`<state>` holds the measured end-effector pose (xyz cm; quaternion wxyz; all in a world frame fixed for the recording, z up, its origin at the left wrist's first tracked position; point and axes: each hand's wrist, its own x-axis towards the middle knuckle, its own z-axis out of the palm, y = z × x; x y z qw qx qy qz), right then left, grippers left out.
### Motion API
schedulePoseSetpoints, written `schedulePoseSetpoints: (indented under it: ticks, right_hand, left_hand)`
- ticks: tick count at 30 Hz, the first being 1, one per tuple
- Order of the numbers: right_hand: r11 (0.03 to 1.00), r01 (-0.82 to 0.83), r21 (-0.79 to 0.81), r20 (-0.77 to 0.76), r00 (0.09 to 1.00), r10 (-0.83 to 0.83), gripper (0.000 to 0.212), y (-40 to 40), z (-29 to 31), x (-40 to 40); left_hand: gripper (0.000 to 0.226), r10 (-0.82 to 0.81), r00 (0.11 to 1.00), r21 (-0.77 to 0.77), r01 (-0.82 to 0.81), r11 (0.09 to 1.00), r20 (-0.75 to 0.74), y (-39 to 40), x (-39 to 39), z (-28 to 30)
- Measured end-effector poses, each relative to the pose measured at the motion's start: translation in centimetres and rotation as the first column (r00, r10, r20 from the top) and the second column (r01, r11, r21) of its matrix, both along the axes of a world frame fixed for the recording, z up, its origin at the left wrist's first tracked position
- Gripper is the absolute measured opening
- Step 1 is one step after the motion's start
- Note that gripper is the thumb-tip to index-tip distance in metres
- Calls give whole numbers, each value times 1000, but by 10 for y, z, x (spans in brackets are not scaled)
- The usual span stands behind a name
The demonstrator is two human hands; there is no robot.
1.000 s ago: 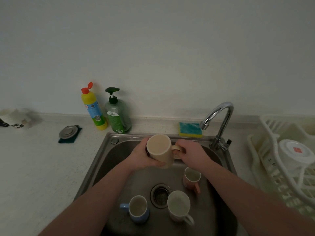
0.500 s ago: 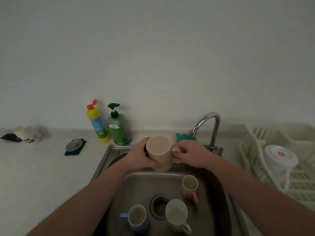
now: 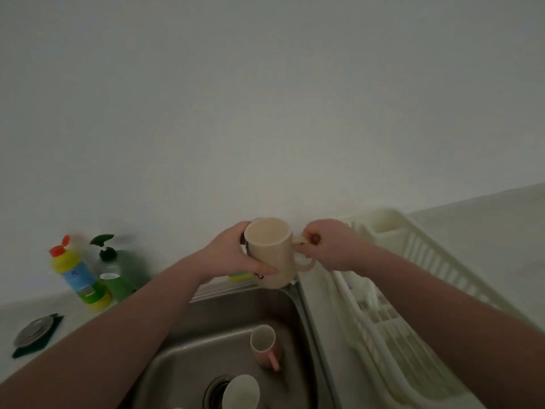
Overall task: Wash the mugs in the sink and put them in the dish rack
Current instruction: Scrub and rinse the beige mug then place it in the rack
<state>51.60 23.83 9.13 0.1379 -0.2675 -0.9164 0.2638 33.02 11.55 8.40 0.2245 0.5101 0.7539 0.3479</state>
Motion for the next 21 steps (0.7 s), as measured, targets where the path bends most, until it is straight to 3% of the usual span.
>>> schedulePoseSetpoints:
  ticks: [8, 21]
  right_hand:
    - [926, 227, -300, -74, 963, -260, 38, 49, -18, 94]
    - [838, 494, -231, 97, 869, -486, 34, 90, -68, 171]
  left_hand:
    - [78, -196, 978, -81, 191, 978, -64, 99, 74, -5]
    - [76, -406, 908, -237, 375, 896, -102, 199, 150, -58]
